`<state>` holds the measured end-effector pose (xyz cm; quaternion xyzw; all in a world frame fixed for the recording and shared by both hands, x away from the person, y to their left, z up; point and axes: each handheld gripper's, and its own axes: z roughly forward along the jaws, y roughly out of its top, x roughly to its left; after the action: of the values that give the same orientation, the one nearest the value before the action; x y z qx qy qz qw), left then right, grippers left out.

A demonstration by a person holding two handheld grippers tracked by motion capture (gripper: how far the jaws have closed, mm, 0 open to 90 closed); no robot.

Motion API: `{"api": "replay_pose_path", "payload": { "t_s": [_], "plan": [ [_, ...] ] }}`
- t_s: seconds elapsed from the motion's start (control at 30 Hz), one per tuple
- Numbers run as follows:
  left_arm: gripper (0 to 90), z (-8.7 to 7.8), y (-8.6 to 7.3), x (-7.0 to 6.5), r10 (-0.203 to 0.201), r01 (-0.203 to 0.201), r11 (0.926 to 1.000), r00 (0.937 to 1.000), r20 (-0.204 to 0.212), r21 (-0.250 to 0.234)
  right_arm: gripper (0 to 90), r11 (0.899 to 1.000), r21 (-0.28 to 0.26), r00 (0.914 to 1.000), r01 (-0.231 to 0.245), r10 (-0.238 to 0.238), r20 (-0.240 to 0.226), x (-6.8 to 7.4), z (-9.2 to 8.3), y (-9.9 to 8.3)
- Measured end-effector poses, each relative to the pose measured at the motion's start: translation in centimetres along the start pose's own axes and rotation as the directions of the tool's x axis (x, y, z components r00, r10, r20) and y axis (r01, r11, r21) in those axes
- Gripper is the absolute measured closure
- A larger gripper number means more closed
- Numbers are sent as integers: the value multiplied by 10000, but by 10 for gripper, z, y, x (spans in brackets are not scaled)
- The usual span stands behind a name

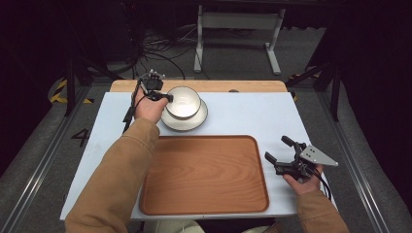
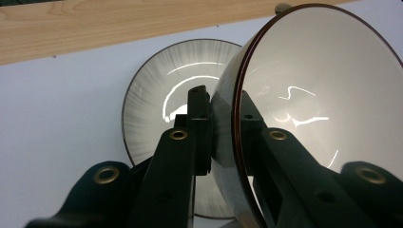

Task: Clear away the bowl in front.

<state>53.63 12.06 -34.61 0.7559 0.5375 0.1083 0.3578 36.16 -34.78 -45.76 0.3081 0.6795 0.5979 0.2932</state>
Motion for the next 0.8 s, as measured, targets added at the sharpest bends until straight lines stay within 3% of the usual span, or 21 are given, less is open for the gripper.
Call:
{"api": "replay_pose_path", "payload": {
  "t_s": [0.4,0.8],
  "plan": [
    [820,-22,-12,-11,677,-711,9965,9949,749,430,71,10000,8,10000,5,-5,-16,0,0,0],
    [820,-42,-25,-26,1481,-1589,9847,9795,1363,715,71,10000,23,10000,15,-15,-20,0,0,0]
  ]
}}
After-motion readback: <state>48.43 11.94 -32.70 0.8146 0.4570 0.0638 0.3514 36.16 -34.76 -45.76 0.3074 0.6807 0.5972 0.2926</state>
